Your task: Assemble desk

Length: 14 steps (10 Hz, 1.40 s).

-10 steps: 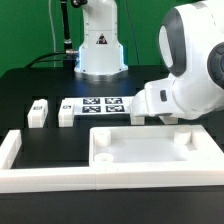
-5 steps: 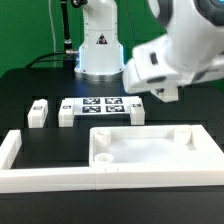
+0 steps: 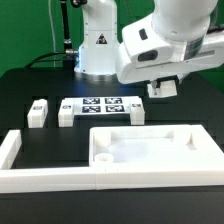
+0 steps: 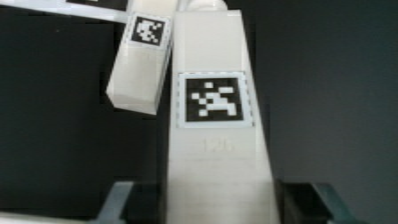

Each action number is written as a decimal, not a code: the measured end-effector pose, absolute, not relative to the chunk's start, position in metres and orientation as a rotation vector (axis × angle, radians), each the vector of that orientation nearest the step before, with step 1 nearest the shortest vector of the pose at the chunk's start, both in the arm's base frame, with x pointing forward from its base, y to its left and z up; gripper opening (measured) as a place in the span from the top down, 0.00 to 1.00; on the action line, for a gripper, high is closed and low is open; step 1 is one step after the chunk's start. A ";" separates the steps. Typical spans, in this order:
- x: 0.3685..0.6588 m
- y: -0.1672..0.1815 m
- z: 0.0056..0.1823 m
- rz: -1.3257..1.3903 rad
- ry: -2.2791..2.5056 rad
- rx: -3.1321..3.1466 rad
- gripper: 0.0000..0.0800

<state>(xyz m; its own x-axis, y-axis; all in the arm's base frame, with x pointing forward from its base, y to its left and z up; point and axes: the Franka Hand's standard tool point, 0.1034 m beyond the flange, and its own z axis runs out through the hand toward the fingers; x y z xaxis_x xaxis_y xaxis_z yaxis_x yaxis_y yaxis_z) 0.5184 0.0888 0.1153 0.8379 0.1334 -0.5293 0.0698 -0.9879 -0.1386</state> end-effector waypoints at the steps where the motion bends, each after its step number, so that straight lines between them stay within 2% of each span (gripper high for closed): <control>1: 0.546 0.088 0.145 0.746 -0.218 -2.916 0.64; 2: 0.574 0.085 0.170 0.616 -0.309 -2.924 0.64; 3: 0.582 0.086 0.164 0.496 -0.289 -2.951 0.64; 4: 0.578 0.084 0.156 0.392 -0.281 -2.974 0.64; 7: 0.589 0.080 0.162 0.085 -0.264 -3.020 0.64; 9: 0.624 0.074 0.196 -0.096 -0.317 -3.017 0.64; 10: 0.635 0.077 0.206 -0.158 -0.270 -3.020 0.64; 14: 0.648 0.069 0.199 -0.711 -0.273 -2.977 0.64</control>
Offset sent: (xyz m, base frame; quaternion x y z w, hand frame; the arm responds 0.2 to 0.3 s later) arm 0.0000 0.0000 0.0000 0.0000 0.1938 0.0000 0.9810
